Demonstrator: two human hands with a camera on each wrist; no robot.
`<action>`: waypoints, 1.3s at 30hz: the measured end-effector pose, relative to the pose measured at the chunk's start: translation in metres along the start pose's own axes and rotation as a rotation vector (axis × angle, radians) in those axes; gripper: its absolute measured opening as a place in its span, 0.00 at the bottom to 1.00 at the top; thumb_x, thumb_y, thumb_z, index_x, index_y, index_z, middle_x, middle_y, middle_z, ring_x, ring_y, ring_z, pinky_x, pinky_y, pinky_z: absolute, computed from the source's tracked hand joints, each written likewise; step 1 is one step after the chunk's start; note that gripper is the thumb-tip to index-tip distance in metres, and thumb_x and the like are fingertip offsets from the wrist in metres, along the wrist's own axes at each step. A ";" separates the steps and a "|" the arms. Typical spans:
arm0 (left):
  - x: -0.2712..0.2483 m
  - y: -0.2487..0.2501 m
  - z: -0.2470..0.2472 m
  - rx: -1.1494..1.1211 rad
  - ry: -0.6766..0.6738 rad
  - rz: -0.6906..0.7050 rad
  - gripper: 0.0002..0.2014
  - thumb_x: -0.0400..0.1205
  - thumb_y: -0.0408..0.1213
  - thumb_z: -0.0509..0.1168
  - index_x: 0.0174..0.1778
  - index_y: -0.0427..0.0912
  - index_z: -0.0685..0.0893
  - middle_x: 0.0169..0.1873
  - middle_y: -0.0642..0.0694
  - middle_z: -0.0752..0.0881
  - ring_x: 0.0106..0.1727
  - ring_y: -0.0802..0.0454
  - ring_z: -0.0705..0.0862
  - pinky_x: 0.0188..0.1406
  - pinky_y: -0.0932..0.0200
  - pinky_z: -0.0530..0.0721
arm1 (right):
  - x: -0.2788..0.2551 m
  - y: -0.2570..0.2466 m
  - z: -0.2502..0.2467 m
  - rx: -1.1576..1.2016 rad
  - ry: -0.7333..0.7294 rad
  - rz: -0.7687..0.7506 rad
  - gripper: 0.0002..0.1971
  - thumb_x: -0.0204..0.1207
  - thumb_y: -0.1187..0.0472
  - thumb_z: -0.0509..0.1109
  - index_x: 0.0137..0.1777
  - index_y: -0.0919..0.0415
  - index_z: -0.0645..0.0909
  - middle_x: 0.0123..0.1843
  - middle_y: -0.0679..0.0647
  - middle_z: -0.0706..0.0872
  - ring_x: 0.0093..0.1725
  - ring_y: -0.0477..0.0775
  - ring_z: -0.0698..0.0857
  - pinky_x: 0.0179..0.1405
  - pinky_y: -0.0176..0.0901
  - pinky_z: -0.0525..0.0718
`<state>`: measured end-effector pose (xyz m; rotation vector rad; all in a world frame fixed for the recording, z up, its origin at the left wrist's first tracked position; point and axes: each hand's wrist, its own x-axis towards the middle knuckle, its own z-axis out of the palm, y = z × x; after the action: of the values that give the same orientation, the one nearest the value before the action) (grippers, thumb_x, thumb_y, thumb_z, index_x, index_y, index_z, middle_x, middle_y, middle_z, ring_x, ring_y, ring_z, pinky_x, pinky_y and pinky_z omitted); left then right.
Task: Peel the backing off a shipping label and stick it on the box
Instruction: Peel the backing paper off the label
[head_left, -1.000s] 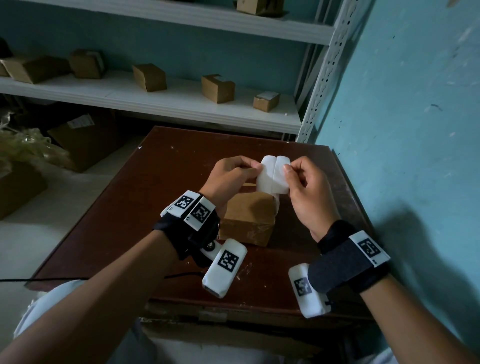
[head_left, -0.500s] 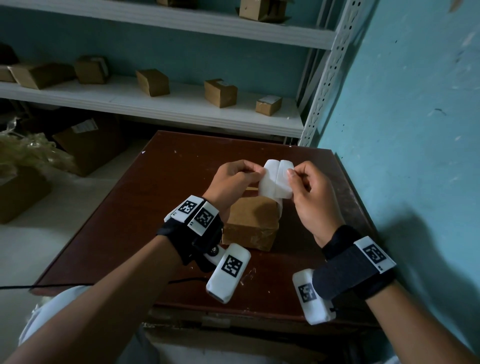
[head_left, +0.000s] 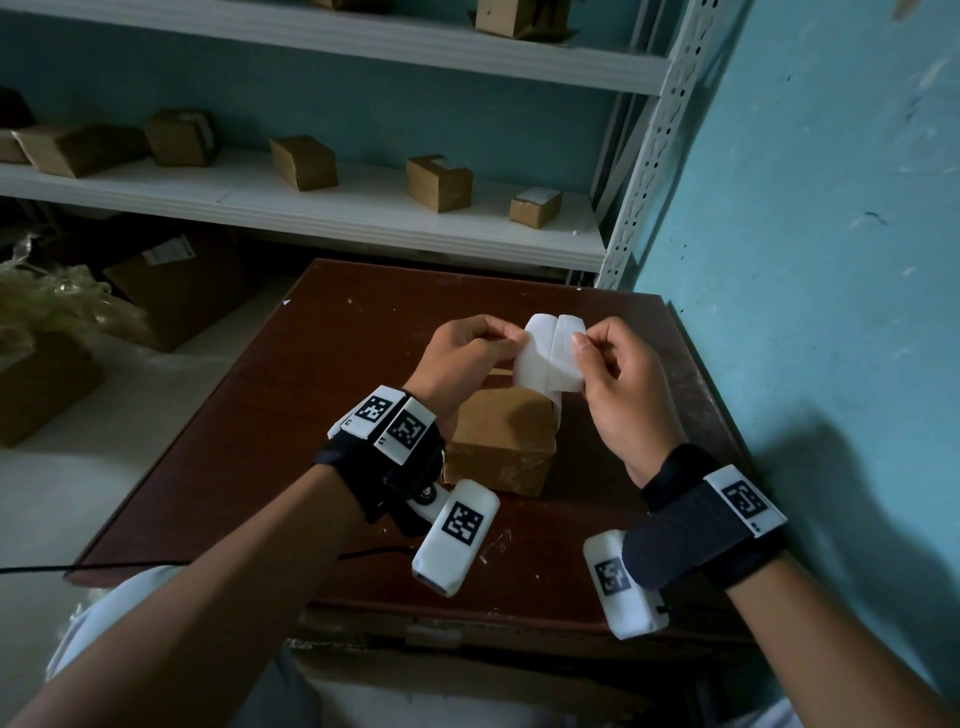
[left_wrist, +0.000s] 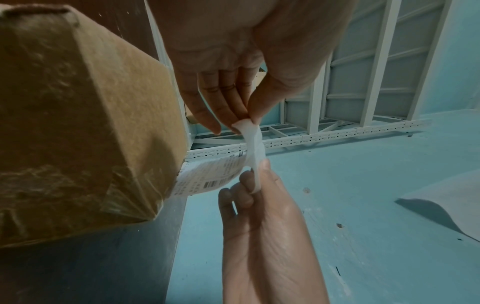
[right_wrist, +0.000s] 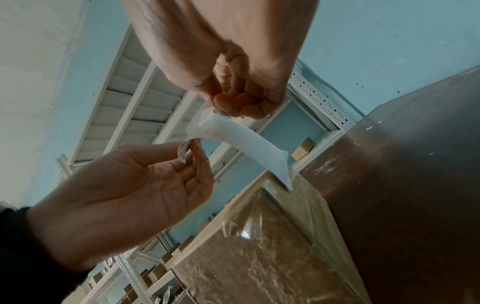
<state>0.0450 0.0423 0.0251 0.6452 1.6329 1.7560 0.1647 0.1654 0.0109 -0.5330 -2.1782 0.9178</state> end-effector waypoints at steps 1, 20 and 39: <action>0.000 0.000 0.000 -0.001 0.000 0.001 0.03 0.83 0.34 0.65 0.47 0.39 0.84 0.51 0.42 0.85 0.52 0.47 0.84 0.44 0.54 0.84 | 0.000 0.000 0.000 0.001 0.000 0.002 0.08 0.85 0.55 0.62 0.47 0.58 0.75 0.43 0.49 0.82 0.45 0.48 0.84 0.38 0.41 0.83; 0.000 0.001 -0.001 -0.029 0.004 -0.003 0.03 0.83 0.33 0.65 0.47 0.38 0.84 0.51 0.41 0.85 0.53 0.46 0.84 0.41 0.56 0.84 | 0.001 0.000 0.000 0.001 0.004 0.005 0.09 0.85 0.55 0.62 0.48 0.60 0.76 0.43 0.52 0.82 0.45 0.49 0.83 0.39 0.41 0.82; 0.000 0.003 -0.002 -0.039 0.015 -0.012 0.03 0.83 0.33 0.65 0.46 0.39 0.84 0.46 0.45 0.86 0.48 0.50 0.85 0.39 0.58 0.84 | 0.001 0.002 -0.001 0.025 0.009 0.002 0.09 0.85 0.55 0.62 0.48 0.60 0.76 0.41 0.51 0.81 0.42 0.50 0.83 0.36 0.42 0.81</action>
<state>0.0433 0.0404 0.0278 0.6050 1.6052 1.7834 0.1649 0.1682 0.0103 -0.5266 -2.1559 0.9415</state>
